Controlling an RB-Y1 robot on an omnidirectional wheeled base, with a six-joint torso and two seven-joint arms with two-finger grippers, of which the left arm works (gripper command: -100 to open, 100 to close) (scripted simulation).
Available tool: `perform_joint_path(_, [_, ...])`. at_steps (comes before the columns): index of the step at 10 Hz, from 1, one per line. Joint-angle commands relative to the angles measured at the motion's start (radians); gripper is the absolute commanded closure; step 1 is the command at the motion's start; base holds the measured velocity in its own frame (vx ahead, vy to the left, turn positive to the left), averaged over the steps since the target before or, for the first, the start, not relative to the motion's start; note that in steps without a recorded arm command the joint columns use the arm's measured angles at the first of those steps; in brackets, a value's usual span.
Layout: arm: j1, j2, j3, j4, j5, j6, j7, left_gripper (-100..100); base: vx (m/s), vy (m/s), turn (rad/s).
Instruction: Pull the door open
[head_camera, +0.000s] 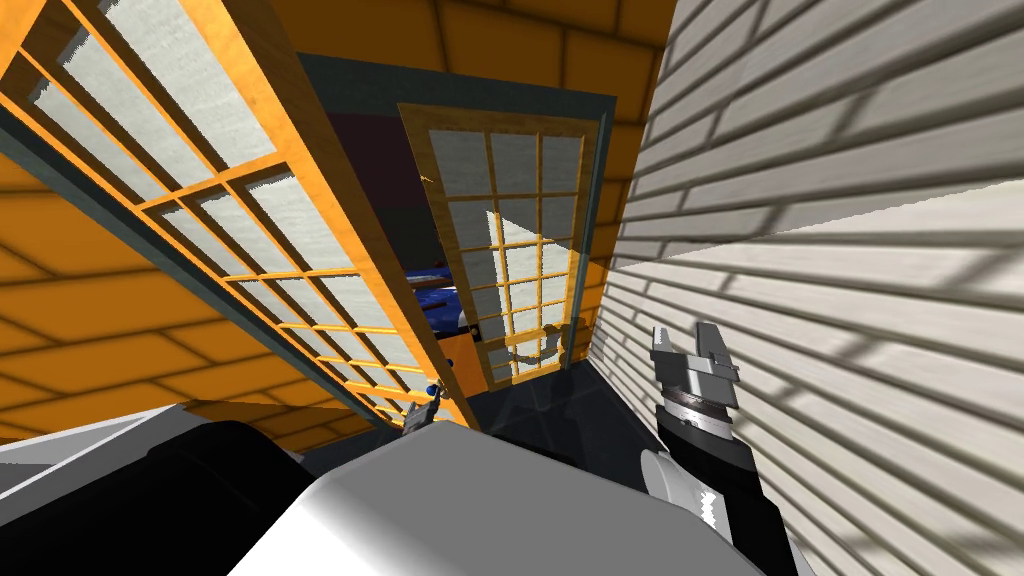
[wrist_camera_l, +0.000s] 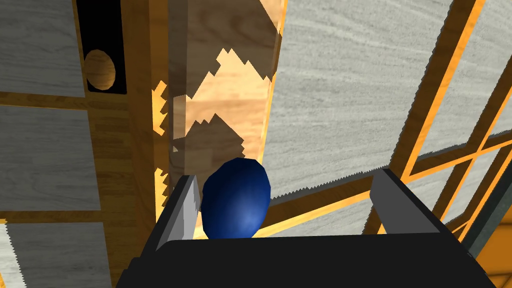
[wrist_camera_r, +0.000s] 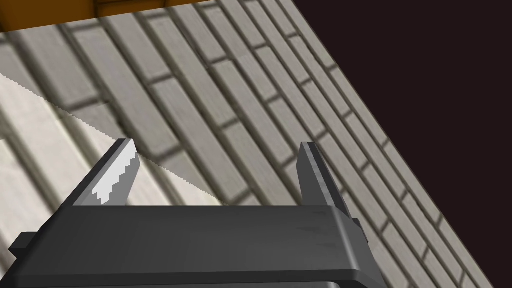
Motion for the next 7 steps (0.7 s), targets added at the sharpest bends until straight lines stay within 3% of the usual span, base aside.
perform_joint_path(1, [0.017,0.013,0.021,0.001,0.010,0.036,-0.003,100,-0.011,-0.003,-0.004])
perform_joint_path(7, [0.031,0.027,0.016,0.020,0.027,0.034,0.104,100,-0.057,-0.015,0.023])
